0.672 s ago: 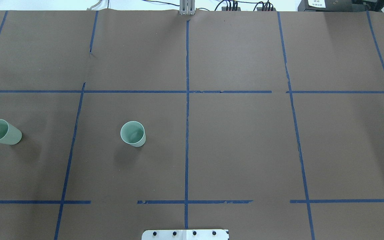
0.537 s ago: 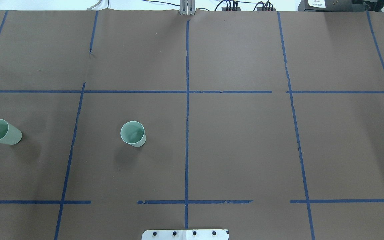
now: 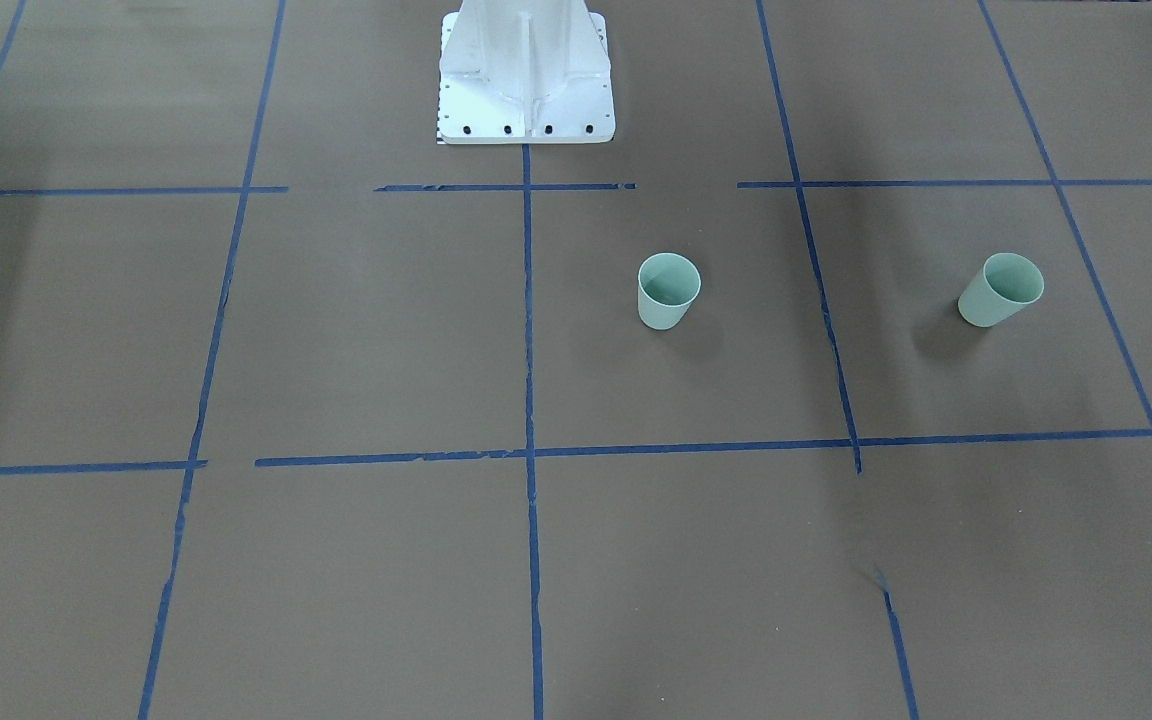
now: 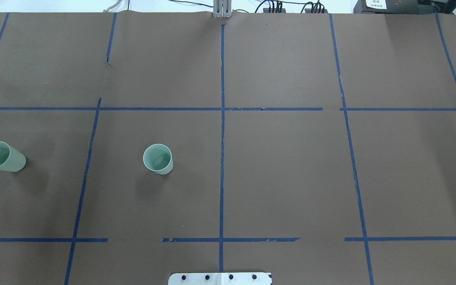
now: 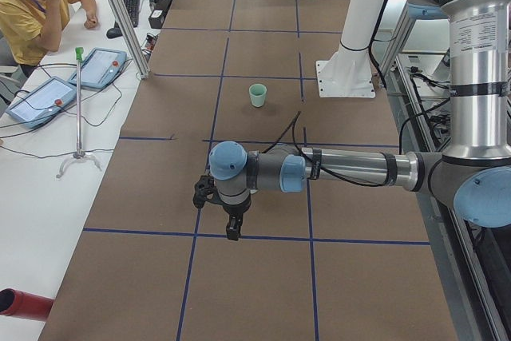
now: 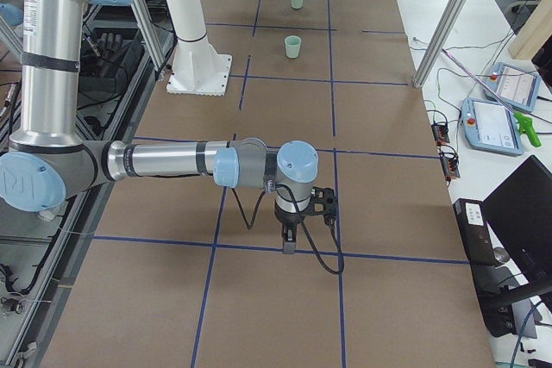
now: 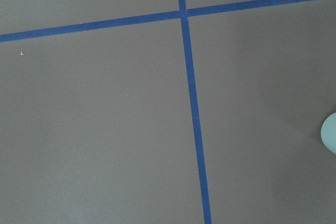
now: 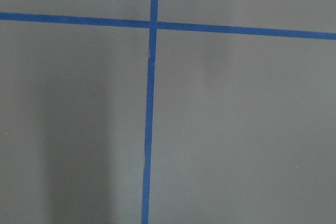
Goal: Stack cups
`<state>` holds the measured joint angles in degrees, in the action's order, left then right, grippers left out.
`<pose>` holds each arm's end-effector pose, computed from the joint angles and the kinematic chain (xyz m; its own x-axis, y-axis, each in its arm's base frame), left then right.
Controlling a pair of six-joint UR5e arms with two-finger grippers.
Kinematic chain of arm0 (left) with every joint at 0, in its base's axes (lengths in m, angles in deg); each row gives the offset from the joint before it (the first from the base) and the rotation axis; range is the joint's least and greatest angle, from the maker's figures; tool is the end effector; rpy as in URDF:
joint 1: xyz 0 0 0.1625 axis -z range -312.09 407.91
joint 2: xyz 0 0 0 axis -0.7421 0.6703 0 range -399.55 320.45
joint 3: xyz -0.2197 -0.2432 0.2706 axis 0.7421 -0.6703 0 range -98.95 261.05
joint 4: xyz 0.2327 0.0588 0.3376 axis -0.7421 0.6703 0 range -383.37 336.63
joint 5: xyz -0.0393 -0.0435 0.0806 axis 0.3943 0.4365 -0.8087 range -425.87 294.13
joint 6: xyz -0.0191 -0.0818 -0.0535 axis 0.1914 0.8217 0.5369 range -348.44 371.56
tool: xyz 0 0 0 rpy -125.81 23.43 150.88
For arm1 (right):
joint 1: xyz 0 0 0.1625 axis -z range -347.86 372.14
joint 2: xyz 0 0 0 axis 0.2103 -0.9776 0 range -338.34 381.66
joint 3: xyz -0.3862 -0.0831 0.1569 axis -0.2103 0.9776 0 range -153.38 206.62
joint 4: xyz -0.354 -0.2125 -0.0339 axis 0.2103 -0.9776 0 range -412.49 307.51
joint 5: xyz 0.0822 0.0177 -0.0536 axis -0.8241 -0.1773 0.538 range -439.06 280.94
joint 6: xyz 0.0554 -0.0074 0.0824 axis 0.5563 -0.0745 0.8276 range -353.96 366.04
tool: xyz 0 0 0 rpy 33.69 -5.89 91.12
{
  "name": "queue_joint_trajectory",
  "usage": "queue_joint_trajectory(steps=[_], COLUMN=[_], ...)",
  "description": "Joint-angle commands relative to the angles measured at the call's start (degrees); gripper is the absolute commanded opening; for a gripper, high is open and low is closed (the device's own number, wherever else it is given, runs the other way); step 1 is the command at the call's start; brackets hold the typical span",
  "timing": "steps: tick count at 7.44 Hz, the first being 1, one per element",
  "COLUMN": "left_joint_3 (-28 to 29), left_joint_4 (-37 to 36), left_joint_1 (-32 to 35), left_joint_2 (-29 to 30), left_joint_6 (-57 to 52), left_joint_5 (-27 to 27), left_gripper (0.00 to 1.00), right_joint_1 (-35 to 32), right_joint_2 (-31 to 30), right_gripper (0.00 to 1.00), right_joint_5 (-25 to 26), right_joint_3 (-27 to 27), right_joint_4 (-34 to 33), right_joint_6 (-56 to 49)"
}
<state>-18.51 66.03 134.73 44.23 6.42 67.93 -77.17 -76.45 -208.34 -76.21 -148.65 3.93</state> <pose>-0.0393 -0.4513 0.6292 0.7109 0.1622 -0.6844 -0.1196 0.9868 0.1095 0.0651 -0.4295 0.6305 0.7732 -0.0301 0.6335 0.0405 0.9992 -0.0019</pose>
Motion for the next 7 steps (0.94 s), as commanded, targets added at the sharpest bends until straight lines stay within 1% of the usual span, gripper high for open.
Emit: queue_joint_trajectory(steps=[1,2,3,4,5,6,7], left_joint_3=[-0.4,-0.4,0.0,0.7,2.3,2.9,2.9], left_joint_4=[4.7,6.7,12.2,19.5,25.5,29.7,32.3], left_joint_1=[-0.7,-2.3,-6.0,-10.1,-12.9,-15.8,-19.5], left_joint_2=[1.3,1.3,1.1,0.5,0.3,0.3,0.2], left_joint_6=[0.4,7.2,14.9,24.2,30.4,36.9,42.9], left_joint_5=[0.1,0.0,-0.1,-0.4,-0.6,-2.3,-5.9], left_gripper=[1.0,1.0,1.0,1.0,1.0,1.0,1.0], right_joint_1=[-0.1,-0.1,-0.1,-0.1,-0.1,0.0,0.0], right_joint_2=[0.0,0.0,0.0,0.0,0.0,0.0,0.0], right_gripper=[1.0,1.0,1.0,1.0,1.0,1.0,1.0], right_joint_5=[0.0,0.0,0.0,0.0,0.0,0.0,0.0], right_joint_3=[0.0,0.0,0.0,0.0,0.0,0.0,0.0], right_joint_4=[0.0,0.0,0.0,0.0,0.0,0.0,0.0], right_joint_6=[0.0,0.0,0.0,0.0,0.0,0.0,0.0])
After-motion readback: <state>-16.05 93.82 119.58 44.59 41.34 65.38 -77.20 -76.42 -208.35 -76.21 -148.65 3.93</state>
